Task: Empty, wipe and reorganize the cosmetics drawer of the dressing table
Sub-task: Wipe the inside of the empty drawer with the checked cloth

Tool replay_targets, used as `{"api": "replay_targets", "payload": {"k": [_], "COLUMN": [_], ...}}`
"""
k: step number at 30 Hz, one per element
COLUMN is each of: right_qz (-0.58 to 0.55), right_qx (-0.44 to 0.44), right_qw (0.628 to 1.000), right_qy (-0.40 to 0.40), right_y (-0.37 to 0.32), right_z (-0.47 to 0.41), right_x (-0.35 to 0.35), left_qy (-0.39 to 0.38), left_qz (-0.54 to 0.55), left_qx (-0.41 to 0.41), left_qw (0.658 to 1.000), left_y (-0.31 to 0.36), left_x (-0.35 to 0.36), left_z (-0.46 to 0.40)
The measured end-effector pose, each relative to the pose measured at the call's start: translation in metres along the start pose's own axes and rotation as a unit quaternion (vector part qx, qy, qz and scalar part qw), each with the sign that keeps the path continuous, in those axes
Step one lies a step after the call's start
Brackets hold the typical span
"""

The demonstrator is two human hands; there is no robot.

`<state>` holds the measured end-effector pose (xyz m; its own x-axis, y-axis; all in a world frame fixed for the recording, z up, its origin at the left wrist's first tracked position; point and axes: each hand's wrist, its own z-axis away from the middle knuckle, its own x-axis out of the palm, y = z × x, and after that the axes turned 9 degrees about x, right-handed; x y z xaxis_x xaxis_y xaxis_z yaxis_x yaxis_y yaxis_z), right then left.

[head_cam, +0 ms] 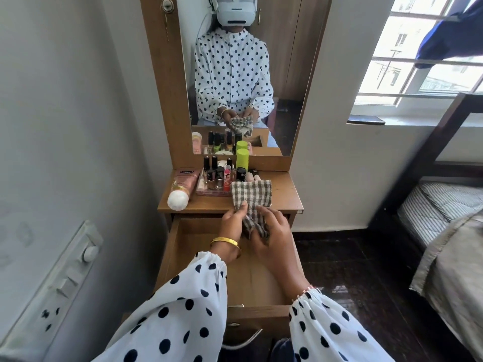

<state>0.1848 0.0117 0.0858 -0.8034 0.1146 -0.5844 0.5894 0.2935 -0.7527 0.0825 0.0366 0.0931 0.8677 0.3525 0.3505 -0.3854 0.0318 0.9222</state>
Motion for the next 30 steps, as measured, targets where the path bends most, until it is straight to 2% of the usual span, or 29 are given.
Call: {"api": "replay_targets", "payload": {"k": [4,7,10,14,21,25,28,30], "right_qz": [-0.005,0.020,-0.036,-0.091,-0.123,-0.150,-0.070,0.092], "right_qx": [0.067,0.097,0.110,0.171,0.290,0.322,0.299,0.227], "right_qw": [0.998,0.994,0.992,0.978,0.940,0.928,0.950,0.968], "right_qy": [-0.012,-0.051,-0.054,-0.071,-0.131,-0.110,-0.062,-0.054], "right_y": [-0.009,-0.007,0.002,0.013,0.029,0.024,0.026,0.034], "right_z": [0.001,0.002,0.005,0.013,0.034,0.017,0.003,-0.002], "right_x": [0.005,0.006,0.005,0.008,0.025,0.028,0.030,0.033], "left_qy": [-0.035,-0.045,-0.053,-0.059,0.067,0.074,0.069,0.070], "left_qz": [0.017,-0.020,-0.082,-0.131,-0.207,-0.210,-0.207,-0.211], "left_qx": [0.016,0.032,0.042,0.026,0.021,-0.015,-0.041,-0.035], "left_qw": [0.999,0.998,0.994,0.989,0.976,0.975,0.975,0.974], "left_y": [-0.001,-0.010,-0.022,-0.034,-0.059,-0.063,-0.065,-0.065], "left_x": [-0.004,-0.011,-0.022,-0.040,-0.080,-0.082,-0.082,-0.083], "left_z": [0.007,0.013,0.020,0.028,0.028,0.029,0.032,0.033]}}
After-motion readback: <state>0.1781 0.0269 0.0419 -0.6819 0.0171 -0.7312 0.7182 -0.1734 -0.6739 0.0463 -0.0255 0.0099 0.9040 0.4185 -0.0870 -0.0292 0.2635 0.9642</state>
